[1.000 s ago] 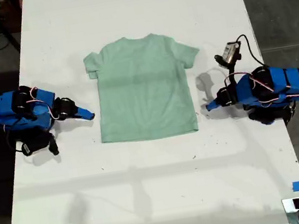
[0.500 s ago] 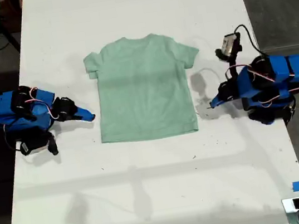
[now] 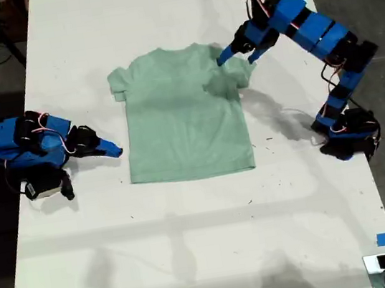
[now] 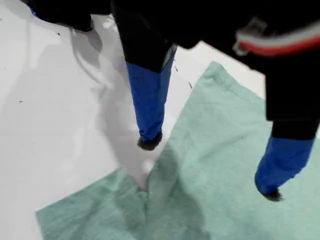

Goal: Fold t shirt

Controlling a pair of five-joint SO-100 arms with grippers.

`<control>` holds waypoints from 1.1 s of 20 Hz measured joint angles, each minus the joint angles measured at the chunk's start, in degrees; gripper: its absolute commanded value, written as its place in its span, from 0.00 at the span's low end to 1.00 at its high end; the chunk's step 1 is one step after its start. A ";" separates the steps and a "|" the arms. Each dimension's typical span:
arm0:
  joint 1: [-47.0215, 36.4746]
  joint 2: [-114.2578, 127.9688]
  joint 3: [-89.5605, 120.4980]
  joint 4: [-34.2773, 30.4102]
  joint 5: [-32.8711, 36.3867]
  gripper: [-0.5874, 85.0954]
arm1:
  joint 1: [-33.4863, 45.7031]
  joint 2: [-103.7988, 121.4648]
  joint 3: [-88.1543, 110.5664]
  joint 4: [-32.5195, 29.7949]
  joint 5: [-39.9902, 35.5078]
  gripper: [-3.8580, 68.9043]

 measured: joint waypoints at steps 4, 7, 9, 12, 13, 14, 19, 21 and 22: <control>0.26 0.00 0.18 0.70 0.00 0.01 | 6.33 -9.23 -0.18 -1.32 -0.88 0.62; 0.26 0.18 0.18 0.79 0.00 0.01 | 7.21 -14.59 1.14 -4.48 -0.79 0.58; 0.26 0.18 0.18 0.79 0.00 0.01 | 8.26 -18.11 1.14 -7.29 -0.18 0.50; 0.26 0.18 0.26 1.14 0.00 0.01 | 8.88 -20.30 1.14 -10.72 2.11 0.41; 0.26 0.18 0.26 1.14 0.00 0.01 | 8.88 -20.65 1.14 -11.87 2.55 0.22; 0.26 0.18 0.26 1.14 0.00 0.01 | 8.96 -20.83 1.14 -13.01 3.08 0.06; 0.26 0.18 0.44 1.14 0.00 0.01 | 8.96 -20.92 0.79 -14.94 5.01 0.06; 0.26 0.18 0.53 1.14 0.00 0.01 | 8.79 -20.92 -1.23 -14.33 5.01 0.06; 0.26 0.18 0.53 1.14 0.00 0.01 | 8.26 -20.92 -2.20 -14.24 5.01 0.06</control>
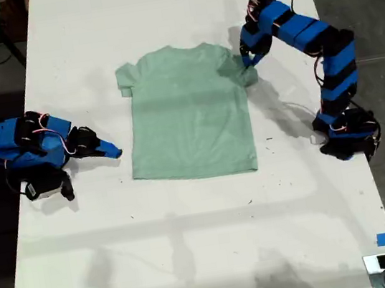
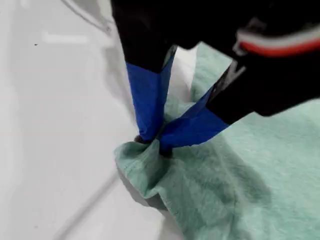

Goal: Fold t shirt

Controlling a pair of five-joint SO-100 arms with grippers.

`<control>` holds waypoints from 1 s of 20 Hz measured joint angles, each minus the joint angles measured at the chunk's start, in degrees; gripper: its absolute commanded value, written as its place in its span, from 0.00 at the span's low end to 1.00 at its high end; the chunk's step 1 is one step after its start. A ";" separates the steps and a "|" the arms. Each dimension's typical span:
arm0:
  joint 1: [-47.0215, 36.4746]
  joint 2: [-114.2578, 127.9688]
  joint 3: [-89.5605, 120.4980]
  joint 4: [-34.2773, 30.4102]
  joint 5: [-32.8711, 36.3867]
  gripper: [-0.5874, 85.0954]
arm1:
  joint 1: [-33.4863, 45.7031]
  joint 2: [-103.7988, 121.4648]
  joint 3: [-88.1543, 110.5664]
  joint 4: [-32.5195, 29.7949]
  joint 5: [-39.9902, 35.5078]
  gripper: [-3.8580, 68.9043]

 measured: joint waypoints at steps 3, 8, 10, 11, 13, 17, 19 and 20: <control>0.00 0.00 0.00 0.00 0.00 0.01 | -2.90 2.90 -2.29 0.09 0.00 0.06; 0.00 0.00 0.18 0.00 0.00 0.01 | -10.90 5.63 -9.14 -3.16 -2.72 0.06; 0.00 0.00 0.18 0.00 0.00 0.01 | -14.24 5.89 -9.14 -8.53 -3.87 0.06; 0.00 0.00 0.18 0.00 0.00 0.01 | -15.64 5.89 -9.14 -11.43 -4.13 0.07; 0.00 0.00 0.18 0.00 0.00 0.01 | -17.67 4.57 -9.14 -16.70 -4.22 0.07; 0.00 0.00 0.18 0.00 0.00 0.01 | -19.95 -6.59 -9.14 -25.14 -4.39 0.31; 0.00 0.00 0.18 0.00 0.00 0.01 | -20.13 -10.81 -9.05 -26.63 -5.36 0.50; 0.18 0.00 0.18 0.00 -0.09 0.01 | -20.13 -11.07 -9.05 -26.63 -5.89 0.59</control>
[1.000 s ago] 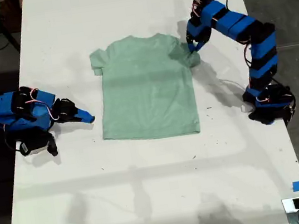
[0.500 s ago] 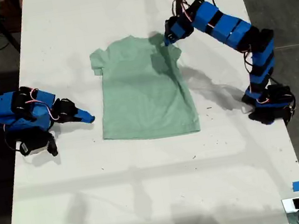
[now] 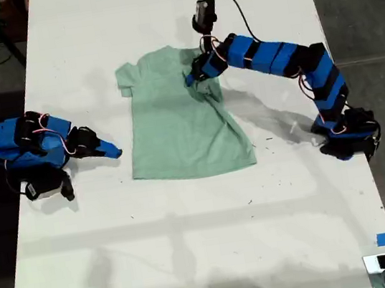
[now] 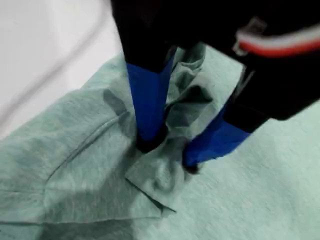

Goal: Fold t shirt

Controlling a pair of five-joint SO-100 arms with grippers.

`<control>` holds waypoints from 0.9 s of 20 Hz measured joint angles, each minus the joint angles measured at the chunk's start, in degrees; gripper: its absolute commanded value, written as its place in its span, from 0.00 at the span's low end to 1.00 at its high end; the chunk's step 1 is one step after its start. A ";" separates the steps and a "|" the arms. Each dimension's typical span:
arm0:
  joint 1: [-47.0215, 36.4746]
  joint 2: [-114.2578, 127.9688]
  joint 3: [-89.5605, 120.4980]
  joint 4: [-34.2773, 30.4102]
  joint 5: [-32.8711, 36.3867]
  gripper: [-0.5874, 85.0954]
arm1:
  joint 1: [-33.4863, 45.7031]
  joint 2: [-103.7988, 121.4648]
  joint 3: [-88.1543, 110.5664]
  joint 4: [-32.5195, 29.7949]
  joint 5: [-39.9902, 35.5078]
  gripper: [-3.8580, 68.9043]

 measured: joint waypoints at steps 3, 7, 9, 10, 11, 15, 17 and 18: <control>0.26 0.00 0.00 0.00 -0.35 0.01 | -0.35 0.97 -4.57 2.11 -2.46 0.69; 0.26 0.00 0.00 0.00 -0.35 0.01 | 0.00 11.60 -5.98 11.78 -3.08 0.65; 0.26 0.00 0.00 0.00 -0.35 0.01 | 1.85 18.46 -6.06 20.21 -1.93 0.53; 0.26 0.00 0.00 0.00 -0.35 0.01 | 3.16 21.80 -6.06 25.93 0.53 0.51; 0.26 0.00 0.00 0.00 -0.35 0.01 | 4.39 24.70 -6.06 32.34 3.34 0.47; 0.26 0.00 0.00 -0.18 -0.35 0.01 | 0.09 47.99 15.38 40.61 10.90 0.34; 0.26 0.00 0.00 -0.18 -0.35 0.01 | -4.39 60.64 28.92 40.69 15.47 0.31; 0.26 0.00 0.00 -0.18 -0.35 0.01 | -6.50 67.24 36.04 40.61 18.37 0.29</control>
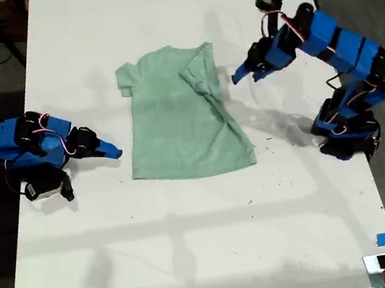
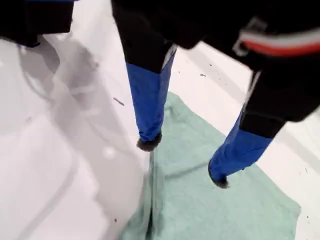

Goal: Fold t shirt

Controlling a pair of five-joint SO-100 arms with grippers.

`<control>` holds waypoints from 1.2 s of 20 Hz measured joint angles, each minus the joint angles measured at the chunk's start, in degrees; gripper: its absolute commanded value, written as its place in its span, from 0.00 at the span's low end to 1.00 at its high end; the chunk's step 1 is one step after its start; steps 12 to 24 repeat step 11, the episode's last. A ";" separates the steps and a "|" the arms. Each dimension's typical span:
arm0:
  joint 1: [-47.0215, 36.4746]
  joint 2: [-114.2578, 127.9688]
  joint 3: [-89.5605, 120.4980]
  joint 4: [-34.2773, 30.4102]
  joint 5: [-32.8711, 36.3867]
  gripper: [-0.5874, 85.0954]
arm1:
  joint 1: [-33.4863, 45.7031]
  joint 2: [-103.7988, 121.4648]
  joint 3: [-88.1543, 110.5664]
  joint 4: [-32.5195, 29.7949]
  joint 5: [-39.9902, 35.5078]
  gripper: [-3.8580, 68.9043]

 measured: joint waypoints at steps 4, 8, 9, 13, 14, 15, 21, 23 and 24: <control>0.00 0.00 0.00 -0.18 -0.18 0.01 | -12.74 30.94 34.72 -9.67 9.40 0.16; 0.00 0.00 0.79 -0.09 -0.18 0.01 | -22.68 73.12 72.69 -13.01 15.73 0.16; -0.26 0.00 1.49 0.00 -0.18 0.01 | -24.79 75.85 77.08 -14.85 15.91 0.16; -2.37 0.00 1.85 1.41 -0.79 0.01 | -25.05 77.17 82.62 -16.35 15.64 0.15; -2.37 0.00 1.85 1.41 -0.79 0.01 | -25.05 77.17 82.62 -16.35 15.64 0.15; -2.37 0.00 1.85 1.41 -0.79 0.01 | -25.05 77.17 82.62 -16.35 15.64 0.15; -2.37 0.00 1.85 1.41 -0.79 0.01 | -25.05 77.17 82.62 -16.35 15.64 0.15; -2.37 0.00 1.85 1.41 -0.79 0.01 | -25.05 77.17 82.62 -16.35 15.64 0.15; -2.37 0.00 1.85 1.41 -0.79 0.01 | -25.05 77.17 82.62 -16.35 15.64 0.15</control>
